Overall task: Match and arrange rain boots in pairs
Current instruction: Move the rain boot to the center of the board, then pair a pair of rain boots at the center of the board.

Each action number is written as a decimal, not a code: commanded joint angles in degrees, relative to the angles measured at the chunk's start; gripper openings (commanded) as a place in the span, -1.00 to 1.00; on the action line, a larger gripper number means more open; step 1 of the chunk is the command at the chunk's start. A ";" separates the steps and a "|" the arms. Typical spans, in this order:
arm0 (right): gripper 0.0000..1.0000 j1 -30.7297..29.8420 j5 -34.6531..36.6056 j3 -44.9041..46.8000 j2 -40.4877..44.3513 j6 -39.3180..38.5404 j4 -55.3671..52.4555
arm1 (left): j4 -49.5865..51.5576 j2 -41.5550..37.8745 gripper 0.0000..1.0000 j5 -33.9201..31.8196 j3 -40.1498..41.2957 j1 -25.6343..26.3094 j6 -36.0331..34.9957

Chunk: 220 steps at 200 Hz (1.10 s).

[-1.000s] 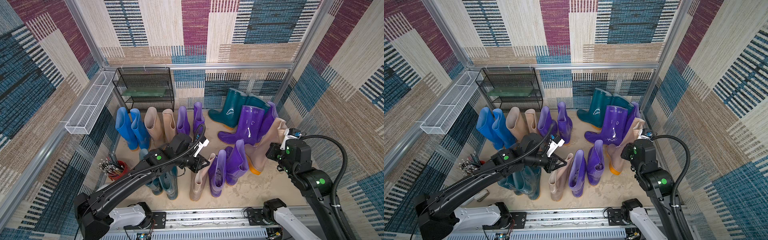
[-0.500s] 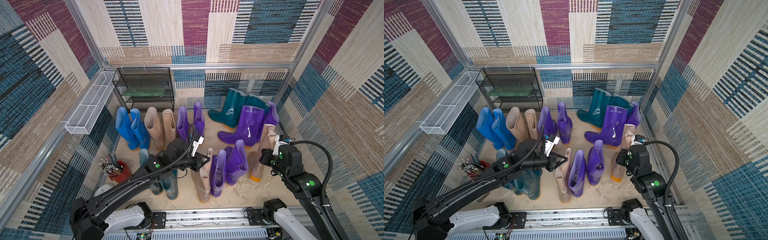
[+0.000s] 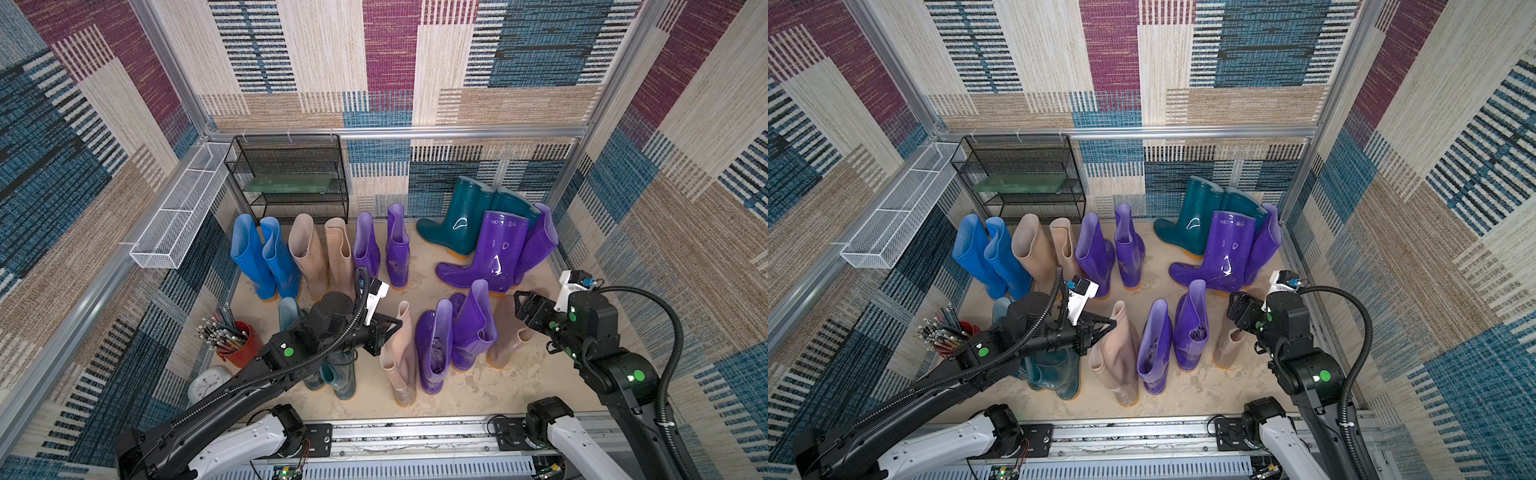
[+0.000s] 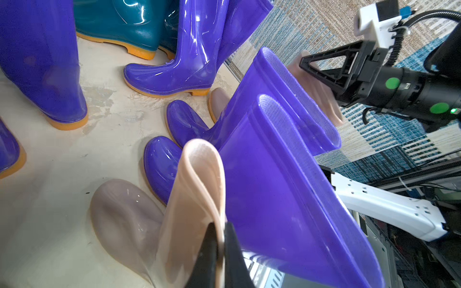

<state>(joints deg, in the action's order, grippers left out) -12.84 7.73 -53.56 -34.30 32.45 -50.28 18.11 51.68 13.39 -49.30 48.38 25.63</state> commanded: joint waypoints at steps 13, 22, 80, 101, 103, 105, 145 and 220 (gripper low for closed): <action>0.81 -0.08 5.87 -3.91 0.21 2.00 -4.22 | -0.61 0.10 -1.00 -1.18 -0.68 -0.04 -3.10; 0.83 -0.06 7.21 -4.93 0.03 2.01 -4.71 | -0.33 0.37 -1.00 -1.17 -1.03 -0.04 -3.61; 0.93 0.01 8.50 -6.86 -4.89 1.61 -5.30 | 2.74 1.55 -1.00 -6.14 -3.32 -0.22 -7.31; 0.94 0.12 8.71 -5.05 -4.89 1.92 -4.82 | 5.16 1.30 -1.00 -9.27 -5.06 -0.38 -8.63; 0.93 0.10 8.71 -4.93 -4.87 2.01 -4.89 | 5.46 1.25 -1.00 -9.44 -5.31 -0.39 -8.79; 0.93 0.10 8.71 -4.81 -4.85 2.07 -4.97 | 5.87 1.19 -1.00 -9.68 -5.60 -0.37 -8.89; 0.56 0.20 9.24 -2.31 -3.15 1.37 -4.94 | 12.78 1.12 -1.00 -13.11 -10.77 -0.36 -11.75; -1.00 0.36 8.32 -2.12 -3.00 -4.93 0.07 | 17.28 -1.12 -1.00 -17.26 -9.59 -0.34 -10.03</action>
<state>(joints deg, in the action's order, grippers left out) -12.38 15.94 -54.37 -37.12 31.59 -53.80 34.50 51.16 -1.87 -59.11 48.05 15.07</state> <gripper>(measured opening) 0.050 0.082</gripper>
